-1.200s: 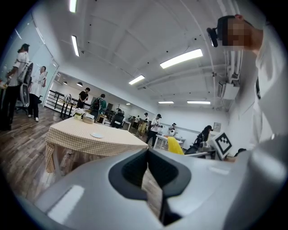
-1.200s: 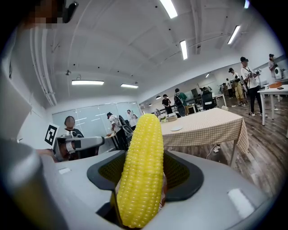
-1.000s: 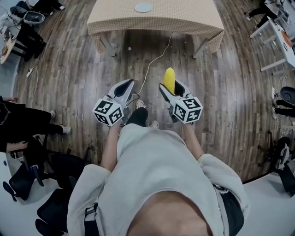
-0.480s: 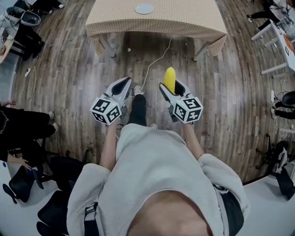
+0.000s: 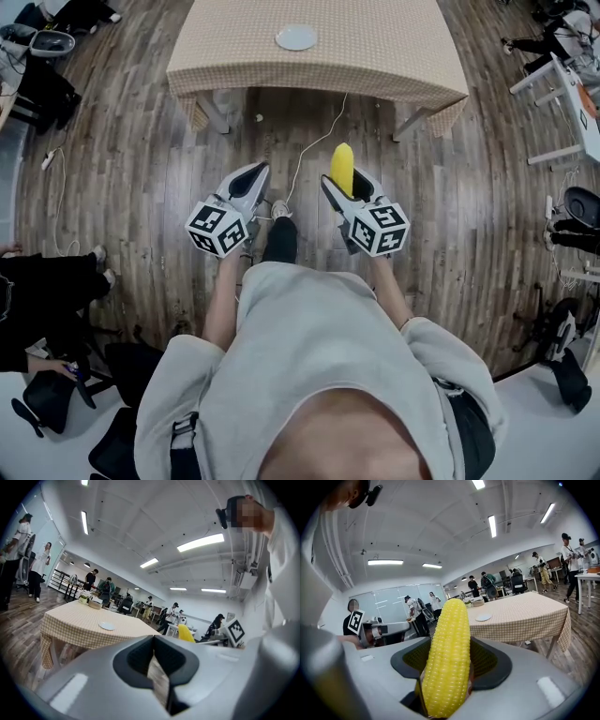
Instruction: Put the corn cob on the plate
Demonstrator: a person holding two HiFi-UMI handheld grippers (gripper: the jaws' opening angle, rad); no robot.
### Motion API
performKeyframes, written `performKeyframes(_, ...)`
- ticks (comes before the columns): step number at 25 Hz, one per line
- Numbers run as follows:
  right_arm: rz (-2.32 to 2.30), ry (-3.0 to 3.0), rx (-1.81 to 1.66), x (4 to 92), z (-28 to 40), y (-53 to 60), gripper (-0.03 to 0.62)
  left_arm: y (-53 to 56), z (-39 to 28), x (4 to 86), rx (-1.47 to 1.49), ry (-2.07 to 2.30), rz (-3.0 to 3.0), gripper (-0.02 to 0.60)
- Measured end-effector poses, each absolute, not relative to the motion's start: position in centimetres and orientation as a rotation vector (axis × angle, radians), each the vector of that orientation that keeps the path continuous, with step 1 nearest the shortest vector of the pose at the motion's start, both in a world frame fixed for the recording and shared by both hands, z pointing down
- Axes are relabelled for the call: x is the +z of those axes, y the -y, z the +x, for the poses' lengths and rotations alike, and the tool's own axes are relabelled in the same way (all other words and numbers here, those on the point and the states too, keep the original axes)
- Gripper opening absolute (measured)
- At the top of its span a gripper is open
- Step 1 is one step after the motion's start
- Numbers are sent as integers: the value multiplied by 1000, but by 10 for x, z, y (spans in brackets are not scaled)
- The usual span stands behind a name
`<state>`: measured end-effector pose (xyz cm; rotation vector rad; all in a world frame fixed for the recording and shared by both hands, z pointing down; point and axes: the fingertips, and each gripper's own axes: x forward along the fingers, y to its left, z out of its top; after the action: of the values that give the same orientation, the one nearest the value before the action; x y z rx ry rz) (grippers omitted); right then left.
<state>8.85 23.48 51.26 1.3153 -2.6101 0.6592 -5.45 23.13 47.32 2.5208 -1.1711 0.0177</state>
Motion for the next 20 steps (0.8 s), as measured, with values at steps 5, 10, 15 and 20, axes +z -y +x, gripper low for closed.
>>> performKeyframes(5, 1322, 2603, 658, 502, 67, -172, 262, -169, -71, 465, 15, 1144, 2523, 8)
performKeyframes(10, 1348, 2591, 671, 496, 51, -116, 262, -116, -84, 462, 21, 1109, 2531, 8)
performKeyframes(15, 1398, 2573, 628, 490, 38, -65, 262, -68, -96, 461, 19, 1074, 2543, 8)
performKeyframes(20, 1443, 2551, 641, 489, 23, -33, 262, -37, -110, 460, 12, 1039, 2551, 8)
